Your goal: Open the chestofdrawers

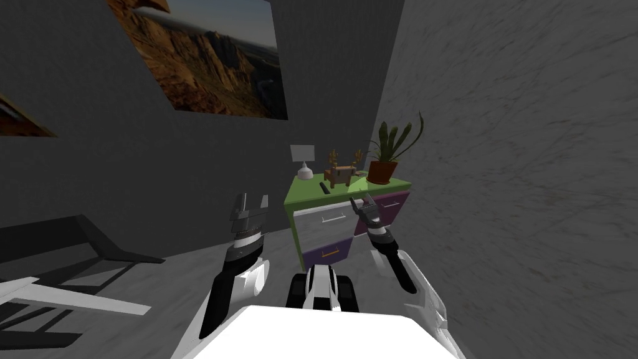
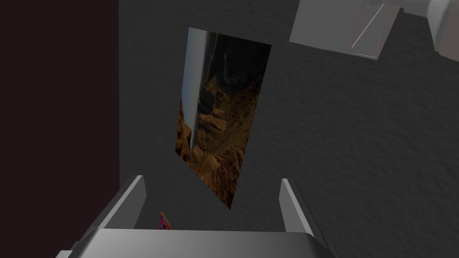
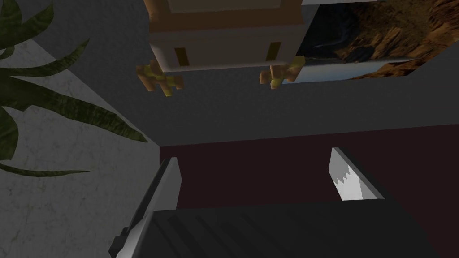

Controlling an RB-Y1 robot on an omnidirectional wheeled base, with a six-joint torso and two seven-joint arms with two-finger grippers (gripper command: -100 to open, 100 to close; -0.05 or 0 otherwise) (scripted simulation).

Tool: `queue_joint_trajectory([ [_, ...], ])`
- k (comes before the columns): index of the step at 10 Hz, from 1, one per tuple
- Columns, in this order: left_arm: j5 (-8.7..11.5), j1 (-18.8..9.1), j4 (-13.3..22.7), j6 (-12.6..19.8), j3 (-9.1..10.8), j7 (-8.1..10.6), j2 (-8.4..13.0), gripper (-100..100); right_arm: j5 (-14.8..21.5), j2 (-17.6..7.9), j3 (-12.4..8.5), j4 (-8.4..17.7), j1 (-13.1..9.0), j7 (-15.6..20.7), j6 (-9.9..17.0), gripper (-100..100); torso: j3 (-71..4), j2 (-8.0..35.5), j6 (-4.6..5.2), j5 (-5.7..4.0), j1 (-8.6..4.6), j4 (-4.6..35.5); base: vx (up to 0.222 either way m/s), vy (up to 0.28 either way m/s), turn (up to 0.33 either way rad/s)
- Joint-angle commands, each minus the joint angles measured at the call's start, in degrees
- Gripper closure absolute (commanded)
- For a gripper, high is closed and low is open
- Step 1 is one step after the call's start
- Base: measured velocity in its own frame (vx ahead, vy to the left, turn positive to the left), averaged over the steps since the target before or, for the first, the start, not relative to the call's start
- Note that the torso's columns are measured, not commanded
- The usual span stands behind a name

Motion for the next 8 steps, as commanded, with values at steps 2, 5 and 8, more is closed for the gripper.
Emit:
queue_joint_trajectory([
  [2, 0.0, 0.0, 0.0, 0.0, 0.0, 0.0, 0.0, 0, 1.5, -0.1, 0.0, 1.5, -1.0, 4.8, -1.0, -100, 0.0, 0.0, -0.01, 0.0, -0.03, 0.0, -0.008, 0.051, -0.021],
  [5, 0.0, 0.0, 0.0, 0.0, 0.0, 0.0, 0.0, 0, 4.4, -0.3, -0.2, 4.5, -2.6, 10.2, -2.6, -100, 0.0, 0.0, -0.02, 0.0, 0.0, 0.0, -0.006, 0.073, -0.086],
  [8, 0.0, 0.0, 0.0, 0.0, 0.0, 0.0, 0.0, 0, 5.8, -0.4, -0.3, 6.1, -3.4, 15.2, -3.3, -100, 0.0, 0.0, 0.01, -0.01, -0.03, 0.0, -0.008, 0.081, -0.087],
])
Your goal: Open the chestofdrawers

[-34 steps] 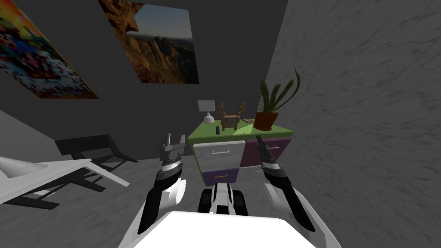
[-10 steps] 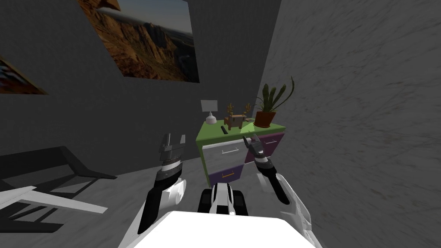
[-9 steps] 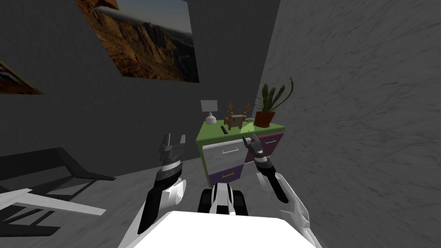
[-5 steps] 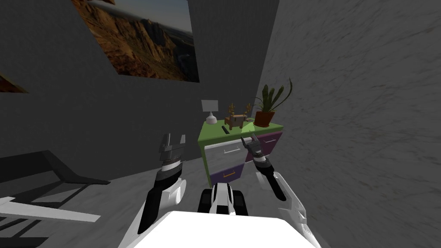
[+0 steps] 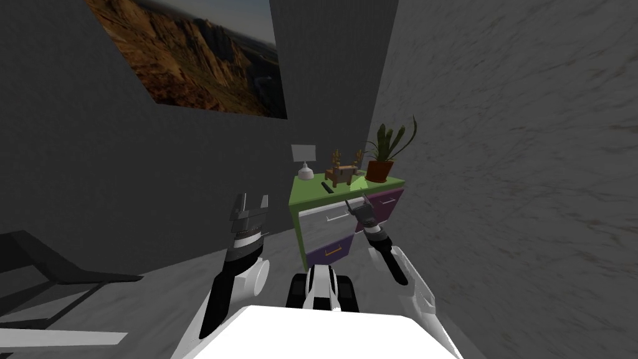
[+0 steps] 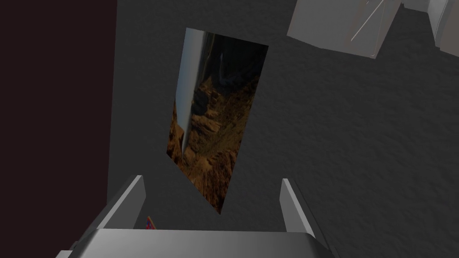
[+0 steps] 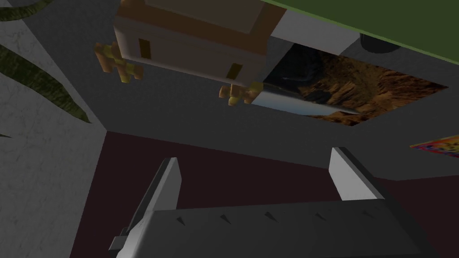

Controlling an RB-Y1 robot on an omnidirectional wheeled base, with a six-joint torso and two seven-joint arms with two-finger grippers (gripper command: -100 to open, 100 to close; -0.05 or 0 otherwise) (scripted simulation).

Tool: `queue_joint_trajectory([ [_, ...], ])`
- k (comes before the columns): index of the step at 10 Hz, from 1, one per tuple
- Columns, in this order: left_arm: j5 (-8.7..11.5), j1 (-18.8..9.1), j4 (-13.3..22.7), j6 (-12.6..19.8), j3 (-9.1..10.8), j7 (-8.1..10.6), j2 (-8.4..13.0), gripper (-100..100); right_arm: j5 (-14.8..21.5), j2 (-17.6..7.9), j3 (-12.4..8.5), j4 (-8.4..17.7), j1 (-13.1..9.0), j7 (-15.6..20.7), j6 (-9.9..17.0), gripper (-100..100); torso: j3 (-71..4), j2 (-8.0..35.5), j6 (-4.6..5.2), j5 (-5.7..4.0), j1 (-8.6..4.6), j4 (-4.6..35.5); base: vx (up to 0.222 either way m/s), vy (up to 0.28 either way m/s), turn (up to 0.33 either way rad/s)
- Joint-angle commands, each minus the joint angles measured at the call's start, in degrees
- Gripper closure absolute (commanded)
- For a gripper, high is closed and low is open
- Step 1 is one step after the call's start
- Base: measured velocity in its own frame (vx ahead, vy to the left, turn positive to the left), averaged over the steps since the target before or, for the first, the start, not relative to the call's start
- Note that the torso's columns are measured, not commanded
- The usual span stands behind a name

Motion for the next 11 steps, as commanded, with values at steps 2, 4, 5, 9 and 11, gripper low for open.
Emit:
queue_joint_trajectory([
  [2, 0.0, 0.0, 0.0, 0.0, 0.0, 0.0, 0.0, 0, 2.2, -0.2, -0.2, 2.3, -1.0, 6.2, -1.1, -100, 0.0, 0.0, 0.0, 0.0, 0.01, 0.0, -0.01, 0.081, -0.078],
  [4, 0.0, 0.0, 0.0, 0.0, 0.0, 0.0, 0.0, 0, 3.7, -0.3, -0.4, 4.1, -1.6, 9.6, -1.7, -100, 0.0, 0.0, 0.0, 0.01, 0.03, 0.0, -0.01, 0.086, -0.094],
  [5, 0.0, 0.0, 0.0, 0.0, 0.0, 0.0, 0.0, 0, 5.2, -0.4, -0.6, 5.9, -2.2, 11.2, -2.3, -100, 0.0, 0.0, -0.03, 0.01, 0.0, 0.0, -0.007, 0.094, -0.11],
  [9, 0.0, 0.0, 0.0, 0.0, 0.0, 0.0, 0.0, 0, 8.2, -0.7, -1.0, 9.7, -3.2, 17.7, -3.4, -100, 0.0, 0.0, -0.02, 0.0, -0.04, 0.0, -0.013, 0.079, -0.082],
  [11, 0.0, 0.0, 0.0, 0.0, 0.0, 0.0, 0.0, 0, 9.7, -0.9, -1.2, 11.6, -3.6, 20.7, -3.9, -100, 0.0, 0.0, -0.02, 0.0, -0.02, 0.0, -0.006, 0.074, -0.107],
])
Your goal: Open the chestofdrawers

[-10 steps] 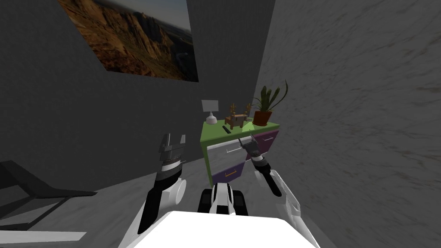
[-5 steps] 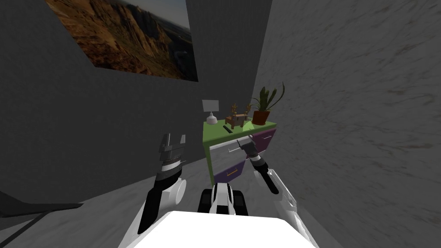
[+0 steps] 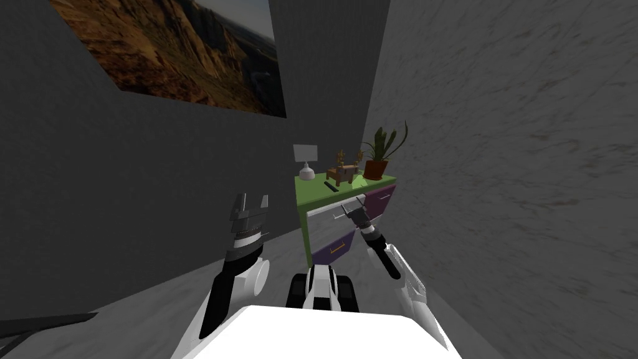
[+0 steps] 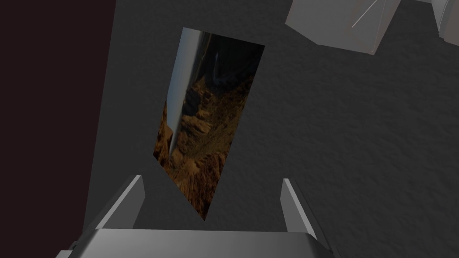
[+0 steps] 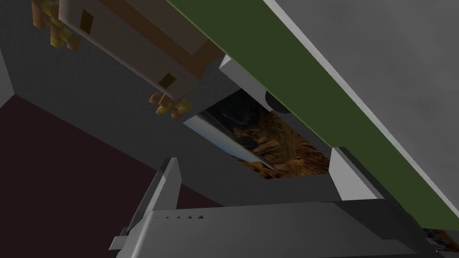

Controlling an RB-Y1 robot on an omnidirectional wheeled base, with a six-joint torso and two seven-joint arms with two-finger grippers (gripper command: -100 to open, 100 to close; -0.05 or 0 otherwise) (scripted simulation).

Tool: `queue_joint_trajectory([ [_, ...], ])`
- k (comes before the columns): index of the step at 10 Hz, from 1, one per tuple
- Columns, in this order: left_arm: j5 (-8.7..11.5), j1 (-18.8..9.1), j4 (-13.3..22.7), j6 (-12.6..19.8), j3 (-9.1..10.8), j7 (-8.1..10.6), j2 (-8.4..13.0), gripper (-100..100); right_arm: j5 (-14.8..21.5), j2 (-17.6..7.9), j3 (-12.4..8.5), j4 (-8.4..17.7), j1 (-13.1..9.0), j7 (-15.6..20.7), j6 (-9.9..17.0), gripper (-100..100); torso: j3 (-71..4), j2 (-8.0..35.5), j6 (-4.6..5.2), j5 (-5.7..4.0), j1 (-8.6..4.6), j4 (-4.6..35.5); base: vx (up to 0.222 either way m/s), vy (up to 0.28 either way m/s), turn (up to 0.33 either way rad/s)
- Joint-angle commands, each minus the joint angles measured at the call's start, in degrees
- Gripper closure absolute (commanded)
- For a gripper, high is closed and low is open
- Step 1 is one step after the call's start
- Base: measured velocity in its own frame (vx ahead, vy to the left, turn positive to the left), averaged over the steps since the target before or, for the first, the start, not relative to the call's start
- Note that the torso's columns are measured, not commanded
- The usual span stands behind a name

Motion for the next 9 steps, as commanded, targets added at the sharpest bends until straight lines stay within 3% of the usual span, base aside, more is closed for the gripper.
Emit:
queue_joint_trajectory([
  [1, 0.0, 0.0, 0.0, 0.0, 0.0, 0.0, 0.0, 0, 1.7, -0.2, -0.3, 2.3, -0.5, 3.8, -0.7, -100, 0.0, 0.0, 0.02, 0.0, 0.03, 0.0, -0.015, 0.074, -0.062],
  [9, 0.0, 0.0, 0.0, 0.0, 0.0, 0.0, 0.0, 0, 8.7, -1.4, -1.4, 11.0, -2.3, 16.0, -2.8, -100, 0.0, 0.0, -0.11, -0.05, 0.06, -0.2, -0.014, 0.077, -0.099],
])
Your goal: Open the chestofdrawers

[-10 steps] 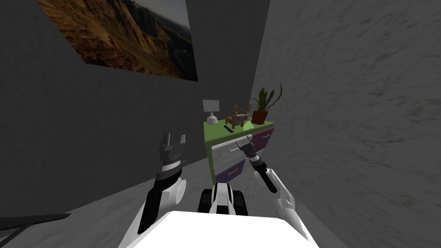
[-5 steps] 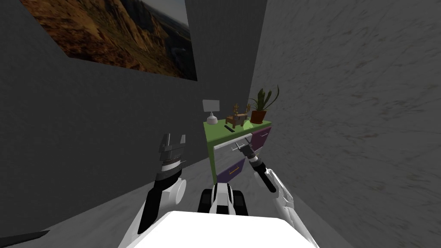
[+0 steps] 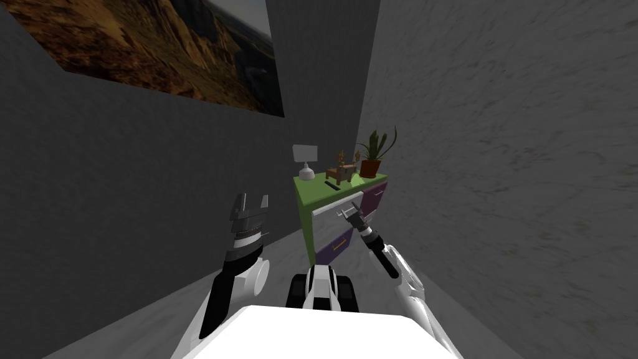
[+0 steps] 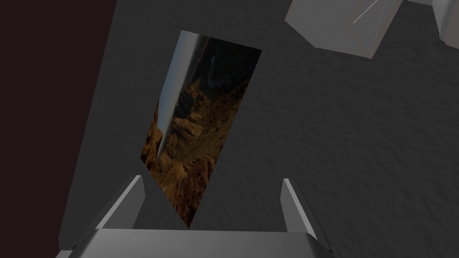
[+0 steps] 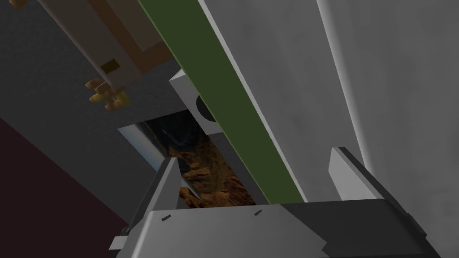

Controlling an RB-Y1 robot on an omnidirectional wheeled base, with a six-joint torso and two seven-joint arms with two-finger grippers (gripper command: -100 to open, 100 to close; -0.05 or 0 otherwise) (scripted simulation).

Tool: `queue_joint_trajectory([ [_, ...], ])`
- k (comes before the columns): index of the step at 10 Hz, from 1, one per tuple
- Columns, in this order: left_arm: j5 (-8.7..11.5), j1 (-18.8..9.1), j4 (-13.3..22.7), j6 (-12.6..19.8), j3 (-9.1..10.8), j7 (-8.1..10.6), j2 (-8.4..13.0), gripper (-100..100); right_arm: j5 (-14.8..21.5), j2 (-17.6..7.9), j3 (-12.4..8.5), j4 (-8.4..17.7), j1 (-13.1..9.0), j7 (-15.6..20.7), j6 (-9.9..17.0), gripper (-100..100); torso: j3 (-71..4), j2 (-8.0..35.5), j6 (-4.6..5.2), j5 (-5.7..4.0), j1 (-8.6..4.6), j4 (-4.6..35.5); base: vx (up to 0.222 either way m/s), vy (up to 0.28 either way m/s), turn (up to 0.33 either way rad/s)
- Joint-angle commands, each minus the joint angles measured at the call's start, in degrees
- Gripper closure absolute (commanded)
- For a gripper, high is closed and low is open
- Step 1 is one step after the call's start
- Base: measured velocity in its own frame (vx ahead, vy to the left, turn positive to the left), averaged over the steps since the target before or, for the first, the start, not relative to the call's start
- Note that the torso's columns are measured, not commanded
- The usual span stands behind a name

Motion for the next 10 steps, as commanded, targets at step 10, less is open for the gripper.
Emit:
queue_joint_trajectory([
  [10, 0.0, 0.0, 0.0, 0.0, 0.0, 0.0, 0.0, 0, 8.0, -3.4, -1.1, 9.9, -1.9, 14.8, -2.6, -100, -0.2, -0.4, -0.17, -0.26, 0.11, -0.6, -0.014, 0.061, -0.075],
])
